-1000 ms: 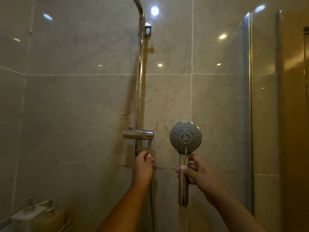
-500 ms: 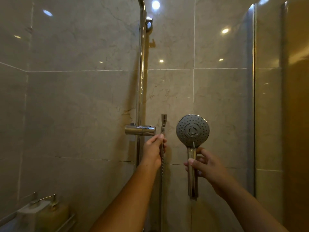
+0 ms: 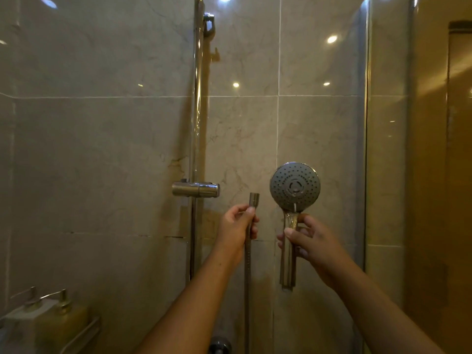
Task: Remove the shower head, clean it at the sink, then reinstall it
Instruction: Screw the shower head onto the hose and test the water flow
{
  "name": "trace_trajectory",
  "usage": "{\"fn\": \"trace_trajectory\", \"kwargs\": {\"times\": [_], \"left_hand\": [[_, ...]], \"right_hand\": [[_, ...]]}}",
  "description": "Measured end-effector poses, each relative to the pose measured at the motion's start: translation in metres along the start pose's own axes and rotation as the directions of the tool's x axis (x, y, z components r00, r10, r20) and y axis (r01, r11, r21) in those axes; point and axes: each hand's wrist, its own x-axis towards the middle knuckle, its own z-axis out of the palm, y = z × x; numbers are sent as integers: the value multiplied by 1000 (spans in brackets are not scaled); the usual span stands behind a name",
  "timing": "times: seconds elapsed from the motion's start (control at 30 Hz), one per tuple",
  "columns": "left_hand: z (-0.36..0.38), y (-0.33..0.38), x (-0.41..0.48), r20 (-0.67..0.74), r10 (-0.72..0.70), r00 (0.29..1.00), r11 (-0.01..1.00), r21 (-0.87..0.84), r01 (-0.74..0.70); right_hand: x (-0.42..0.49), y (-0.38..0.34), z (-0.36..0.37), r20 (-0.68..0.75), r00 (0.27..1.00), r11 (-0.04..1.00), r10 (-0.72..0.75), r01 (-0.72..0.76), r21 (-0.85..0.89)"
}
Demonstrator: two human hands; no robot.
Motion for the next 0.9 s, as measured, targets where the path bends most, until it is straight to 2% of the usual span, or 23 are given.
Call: {"fn": "trace_trajectory", "kwargs": {"times": [0.33, 0.5, 0.63, 0.8, 0.9], "left_hand": [[-19, -32, -87, 159, -172, 972, 968, 210, 137], [-26, -34, -125, 196, -242, 950, 951, 241, 192], [-32, -37, -155, 197, -283, 939, 945, 226, 238], [-41, -51, -188, 221, -335, 916, 928, 249, 279], [-50, -56, -203, 200, -375, 905, 924, 165, 346]], "right_hand": [[-10, -11, 19, 19, 1000, 990, -23, 20, 143], [-12, -23, 34, 27, 999, 981, -29, 23, 190], [-17, -18, 54, 58, 998, 918, 32, -52, 393], [-28, 16, 83, 92, 990, 862, 106, -137, 488], [-37, 37, 98, 168, 964, 756, 205, -265, 599]]}}
